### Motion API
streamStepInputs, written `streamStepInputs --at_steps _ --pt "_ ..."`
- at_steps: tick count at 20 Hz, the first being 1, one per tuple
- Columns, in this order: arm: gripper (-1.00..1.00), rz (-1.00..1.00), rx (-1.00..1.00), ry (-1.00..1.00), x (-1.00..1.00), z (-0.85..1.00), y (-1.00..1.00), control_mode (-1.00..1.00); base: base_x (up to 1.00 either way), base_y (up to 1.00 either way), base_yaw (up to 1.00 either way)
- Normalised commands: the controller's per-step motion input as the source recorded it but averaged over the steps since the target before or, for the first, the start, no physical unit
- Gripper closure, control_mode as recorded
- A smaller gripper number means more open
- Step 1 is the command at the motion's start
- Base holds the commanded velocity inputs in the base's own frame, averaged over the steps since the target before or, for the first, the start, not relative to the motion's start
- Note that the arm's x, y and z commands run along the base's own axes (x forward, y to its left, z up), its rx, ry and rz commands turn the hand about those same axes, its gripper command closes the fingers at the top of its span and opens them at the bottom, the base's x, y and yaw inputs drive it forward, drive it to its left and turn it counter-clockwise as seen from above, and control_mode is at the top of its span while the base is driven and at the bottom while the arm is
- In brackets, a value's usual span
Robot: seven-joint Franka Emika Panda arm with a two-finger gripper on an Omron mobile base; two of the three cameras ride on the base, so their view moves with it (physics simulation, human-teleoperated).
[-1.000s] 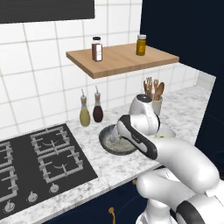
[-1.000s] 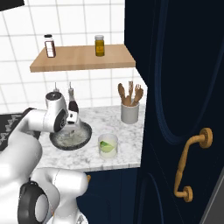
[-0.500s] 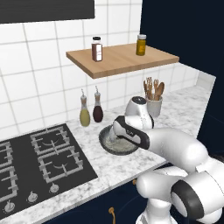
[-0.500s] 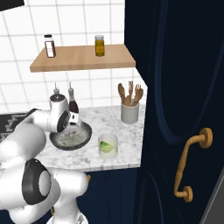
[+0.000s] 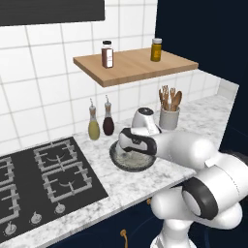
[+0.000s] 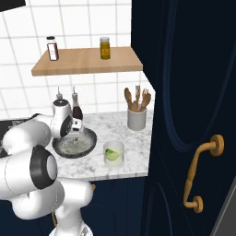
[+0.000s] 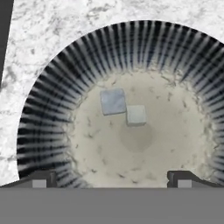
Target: Grab a lemon wedge from the fridge and one ice cube from the ice bowl, and put them in the glass of lemonade.
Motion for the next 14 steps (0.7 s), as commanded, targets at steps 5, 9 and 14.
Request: streamStepInputs --at_steps 5,9,14 --pt "-1.0 0.03 -0.01 0.0 0.16 -0.28 0.01 -1.0 0.0 0.0 0.0" --pt "-1.0 0.02 -0.02 0.0 0.18 -0.22 0.08 -1.0 0.0 0.0 0.0" --pt "-1.0 0.0 -0.01 0.0 0.14 -0.17 0.1 -1.0 0.0 0.0 0.0"
